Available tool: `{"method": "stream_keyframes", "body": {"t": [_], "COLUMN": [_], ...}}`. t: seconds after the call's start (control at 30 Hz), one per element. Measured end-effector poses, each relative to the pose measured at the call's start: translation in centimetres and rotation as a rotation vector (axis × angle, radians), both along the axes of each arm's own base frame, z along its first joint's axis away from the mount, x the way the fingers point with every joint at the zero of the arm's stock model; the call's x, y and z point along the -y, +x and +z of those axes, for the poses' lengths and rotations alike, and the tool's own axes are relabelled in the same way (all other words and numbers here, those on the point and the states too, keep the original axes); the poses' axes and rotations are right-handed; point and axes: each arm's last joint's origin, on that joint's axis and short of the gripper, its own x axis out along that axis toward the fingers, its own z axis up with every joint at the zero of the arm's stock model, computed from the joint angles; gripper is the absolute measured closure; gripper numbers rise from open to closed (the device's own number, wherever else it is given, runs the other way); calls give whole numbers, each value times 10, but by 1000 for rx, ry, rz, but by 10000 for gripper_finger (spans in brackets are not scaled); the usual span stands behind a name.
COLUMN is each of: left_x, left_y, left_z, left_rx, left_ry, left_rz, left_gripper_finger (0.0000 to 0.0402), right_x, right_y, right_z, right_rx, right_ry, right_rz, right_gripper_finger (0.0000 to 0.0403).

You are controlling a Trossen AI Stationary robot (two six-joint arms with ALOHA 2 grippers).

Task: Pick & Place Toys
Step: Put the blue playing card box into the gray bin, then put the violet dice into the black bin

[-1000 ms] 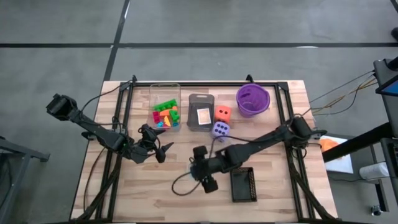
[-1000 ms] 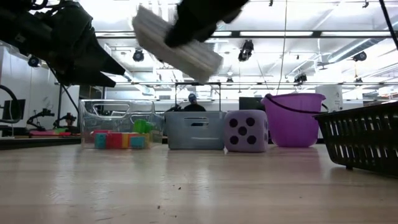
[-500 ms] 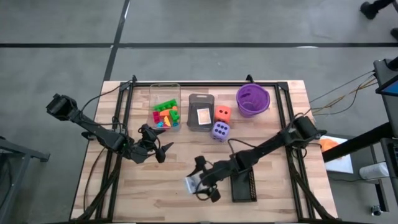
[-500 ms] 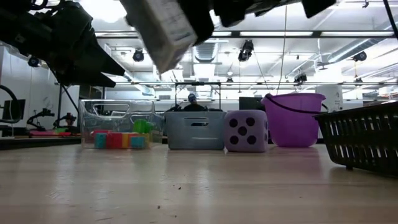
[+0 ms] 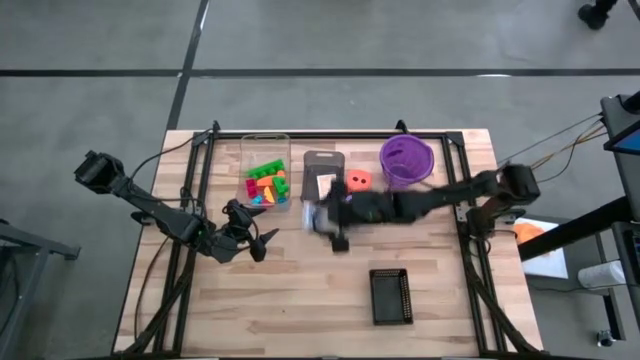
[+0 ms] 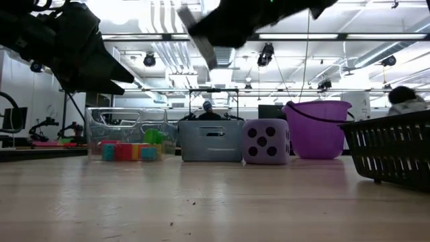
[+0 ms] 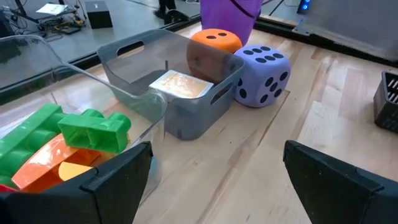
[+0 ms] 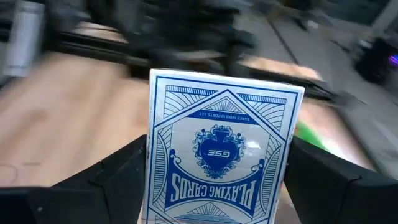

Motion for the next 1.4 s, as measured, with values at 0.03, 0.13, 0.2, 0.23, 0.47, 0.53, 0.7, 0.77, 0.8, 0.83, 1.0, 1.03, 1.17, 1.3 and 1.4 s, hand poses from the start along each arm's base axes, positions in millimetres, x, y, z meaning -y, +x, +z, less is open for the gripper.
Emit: {"method": "stream_keyframes", "body": {"t": [0.03,0.13,0.2,0.23,0.47,0.53,0.7,0.77,0.8,0.83,1.0,1.03,1.17,1.3,1.4], "left_x": [0,0,0,0,0,0,0,0,0,0,0,0,0,0,-1], "left_y": [0,0,0,0,0,0,0,0,0,0,0,0,-1,-1,-1], "left_z": [0,0,0,0,0,0,0,0,0,0,0,0,-1,-1,-1], "left_rx": [0,0,0,-1,-3,-3,-4,-4,-4,-4,-6,-7,-9,-14,-17], "left_ry": [0,0,0,0,2,2,2,2,2,2,4,4,5,8,10], "left_rz": [0,0,0,0,0,0,0,0,0,0,0,0,0,0,0], "left_gripper_finger": [34,34,34,34,34,34,34,34,34,34,34,34,34,35,35], "right_x": [13,53,80,92,156,163,168,169,170,170,170,170,167,160,151], "right_y": [0,-2,-3,-4,-9,-4,12,16,18,20,24,24,24,21,17], "right_z": [1,-1,-7,-10,-36,-43,-62,-69,-71,-72,-78,-78,-68,-52,-41], "right_rx": [-9,-50,-89,-103,-195,-210,-313,-356,-368,-374,-412,-413,-389,-357,-361], "right_ry": [-1,12,33,48,168,184,201,207,209,210,224,229,229,232,230], "right_rz": [-35,-113,-147,-163,-226,-218,-202,-202,-202,-203,-205,-207,-181,-144,-125], "right_gripper_finger": [100,100,100,100,100,100,100,100,100,100,30,22,72,119,128]}}
